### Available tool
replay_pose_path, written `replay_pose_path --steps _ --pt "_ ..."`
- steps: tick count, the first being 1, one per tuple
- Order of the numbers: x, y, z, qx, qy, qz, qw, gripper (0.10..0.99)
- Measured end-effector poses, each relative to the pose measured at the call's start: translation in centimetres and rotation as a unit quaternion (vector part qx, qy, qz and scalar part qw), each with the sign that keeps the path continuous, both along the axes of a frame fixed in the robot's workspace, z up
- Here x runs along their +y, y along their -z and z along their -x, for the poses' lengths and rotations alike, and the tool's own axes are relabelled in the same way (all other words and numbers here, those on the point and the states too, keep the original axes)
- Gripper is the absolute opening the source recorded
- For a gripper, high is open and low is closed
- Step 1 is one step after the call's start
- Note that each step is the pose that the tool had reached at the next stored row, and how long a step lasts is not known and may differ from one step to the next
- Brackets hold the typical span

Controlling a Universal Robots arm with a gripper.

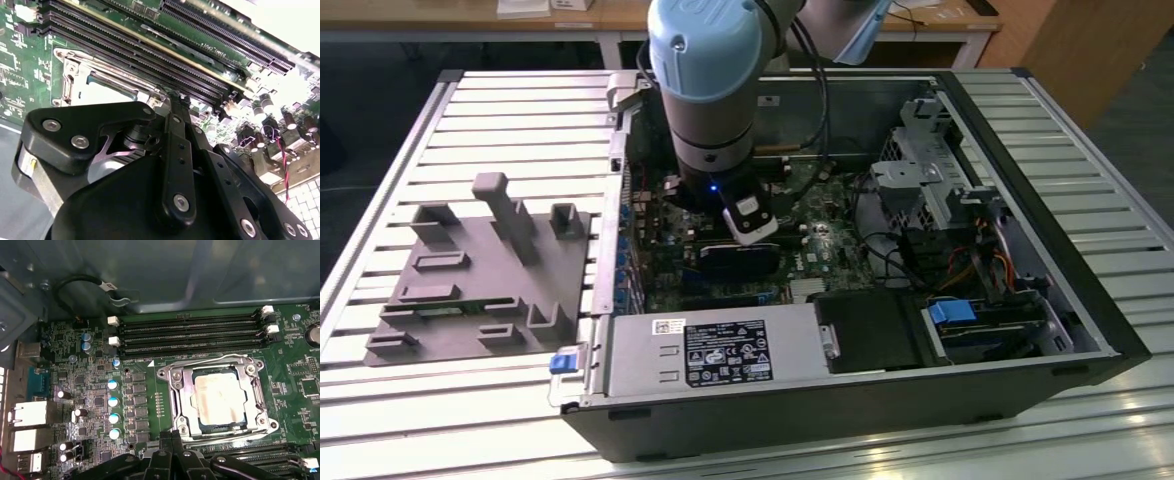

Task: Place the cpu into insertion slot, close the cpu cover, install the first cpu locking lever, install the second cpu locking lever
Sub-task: 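Install the second cpu locking lever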

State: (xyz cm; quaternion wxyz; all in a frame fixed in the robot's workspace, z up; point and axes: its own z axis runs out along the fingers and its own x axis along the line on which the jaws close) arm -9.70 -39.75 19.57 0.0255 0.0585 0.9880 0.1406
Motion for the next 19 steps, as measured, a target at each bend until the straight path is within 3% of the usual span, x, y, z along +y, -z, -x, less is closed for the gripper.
replay_pose_path --steps 9,19 --pt "0.08 0.02 0.01 -0.0001 0.000 -0.0113 0.9999 0.102" --pt "0.08 0.42 0.01 0.0000 -0.001 -0.0122 0.9999 0.102"
